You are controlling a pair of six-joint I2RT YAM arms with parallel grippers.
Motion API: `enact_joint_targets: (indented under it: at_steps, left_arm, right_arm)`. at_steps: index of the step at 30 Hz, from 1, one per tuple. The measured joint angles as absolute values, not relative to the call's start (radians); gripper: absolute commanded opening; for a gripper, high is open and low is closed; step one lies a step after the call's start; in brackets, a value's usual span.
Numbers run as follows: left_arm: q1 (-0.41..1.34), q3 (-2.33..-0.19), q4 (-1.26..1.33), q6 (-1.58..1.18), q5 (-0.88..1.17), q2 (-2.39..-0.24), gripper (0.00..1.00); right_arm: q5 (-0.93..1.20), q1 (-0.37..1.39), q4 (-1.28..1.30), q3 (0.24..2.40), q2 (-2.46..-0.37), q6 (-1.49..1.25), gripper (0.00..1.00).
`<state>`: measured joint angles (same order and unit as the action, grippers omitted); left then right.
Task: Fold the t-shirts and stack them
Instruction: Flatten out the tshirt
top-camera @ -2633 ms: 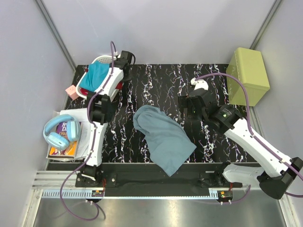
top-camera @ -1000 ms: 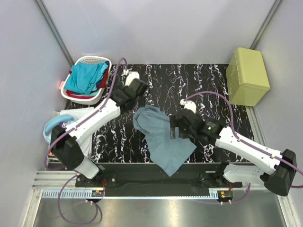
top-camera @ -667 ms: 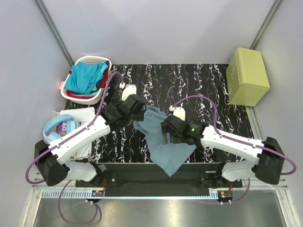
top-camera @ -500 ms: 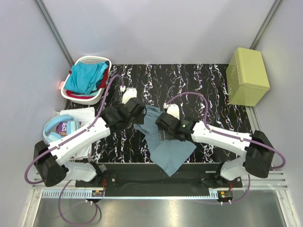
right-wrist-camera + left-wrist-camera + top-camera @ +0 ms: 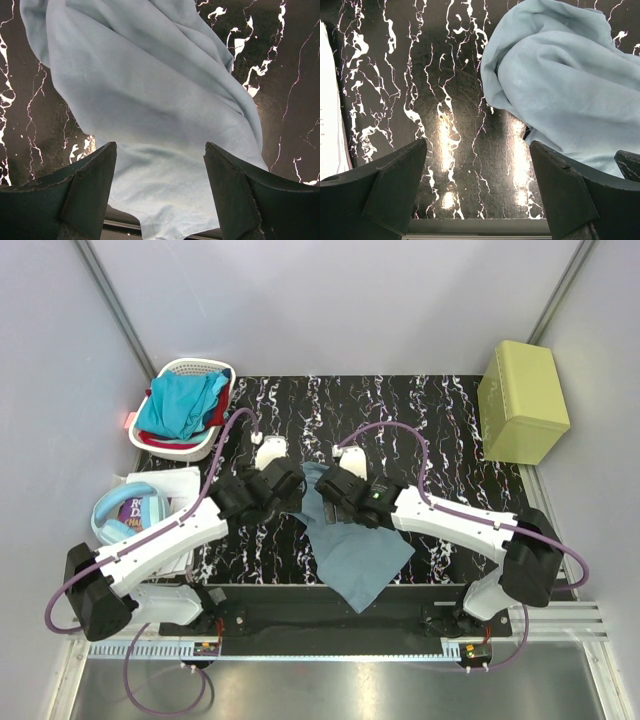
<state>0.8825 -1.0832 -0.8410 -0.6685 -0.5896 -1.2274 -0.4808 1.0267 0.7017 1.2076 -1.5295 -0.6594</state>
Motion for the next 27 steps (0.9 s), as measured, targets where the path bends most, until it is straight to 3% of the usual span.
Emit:
enact_joint_targets:
  at_steps: [8,17,27]
  left_arm:
    - [0.884,-1.05,-0.838,-0.698,-0.586,-1.227,0.89]
    - [0.918,-0.968,-0.843,-0.756,-0.575,-1.213,0.87]
    - [0.987,-0.972,-0.836,-0.76,-0.575,-1.285,0.84]
  right_arm:
    - [-0.475,1.024,0.733,1.12,-1.487,-0.721,0.78]
    - [-0.444,1.145,0.921,0.859,-1.063,-0.974,0.77]
    - [-0.45,1.396,0.984,0.867,-1.274,-1.129,0.75]
